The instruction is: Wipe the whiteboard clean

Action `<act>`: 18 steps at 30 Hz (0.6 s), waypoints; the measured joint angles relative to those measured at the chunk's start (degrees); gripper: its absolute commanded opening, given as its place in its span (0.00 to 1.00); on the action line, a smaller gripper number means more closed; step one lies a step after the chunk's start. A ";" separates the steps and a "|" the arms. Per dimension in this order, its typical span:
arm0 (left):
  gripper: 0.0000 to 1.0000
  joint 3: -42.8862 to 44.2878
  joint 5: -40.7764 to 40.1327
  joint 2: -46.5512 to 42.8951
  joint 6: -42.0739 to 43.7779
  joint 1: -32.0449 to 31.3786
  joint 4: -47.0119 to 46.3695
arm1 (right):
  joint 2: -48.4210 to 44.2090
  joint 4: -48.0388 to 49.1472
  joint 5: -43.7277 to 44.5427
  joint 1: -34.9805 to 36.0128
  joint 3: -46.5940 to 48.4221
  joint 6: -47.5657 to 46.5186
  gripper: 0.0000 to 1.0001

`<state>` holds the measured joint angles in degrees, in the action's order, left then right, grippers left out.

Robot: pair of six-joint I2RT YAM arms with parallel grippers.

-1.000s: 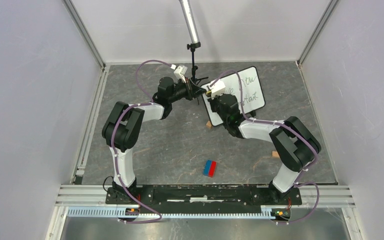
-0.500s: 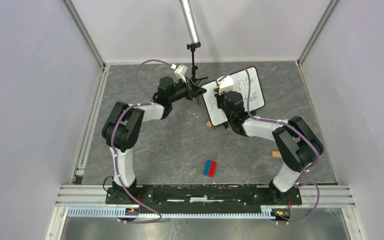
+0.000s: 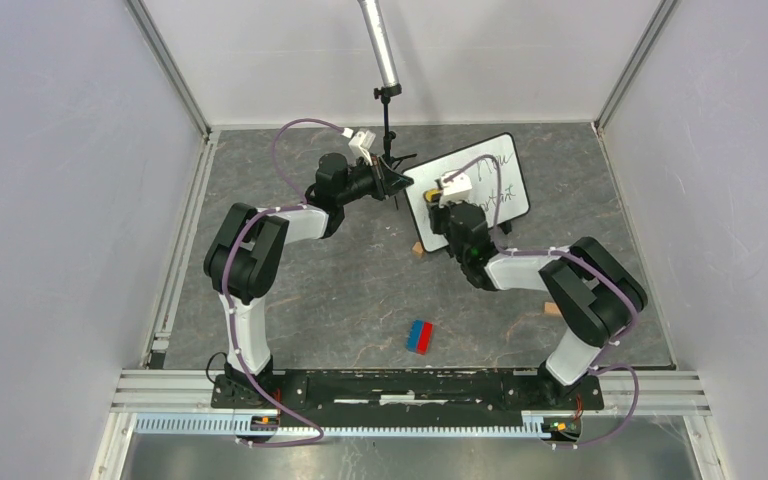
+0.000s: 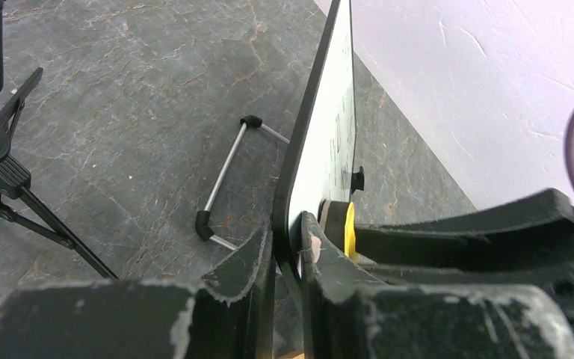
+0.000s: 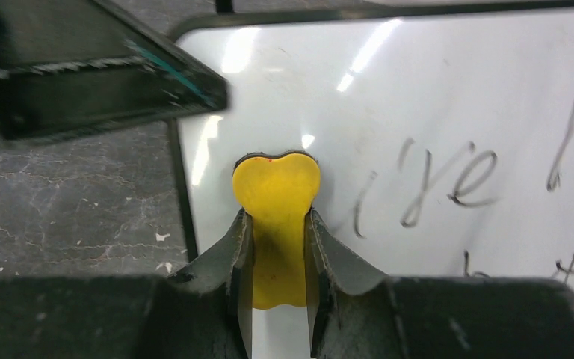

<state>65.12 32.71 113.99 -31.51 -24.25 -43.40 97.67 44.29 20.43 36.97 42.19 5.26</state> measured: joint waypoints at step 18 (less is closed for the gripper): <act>0.02 0.52 0.37 0.00 0.66 -0.09 0.59 | -1.27 3.48 -4.90 -9.66 -4.83 6.95 0.08</act>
<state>65.65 33.08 113.99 -30.85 -24.34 -42.81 96.40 47.77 15.53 27.31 37.36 12.21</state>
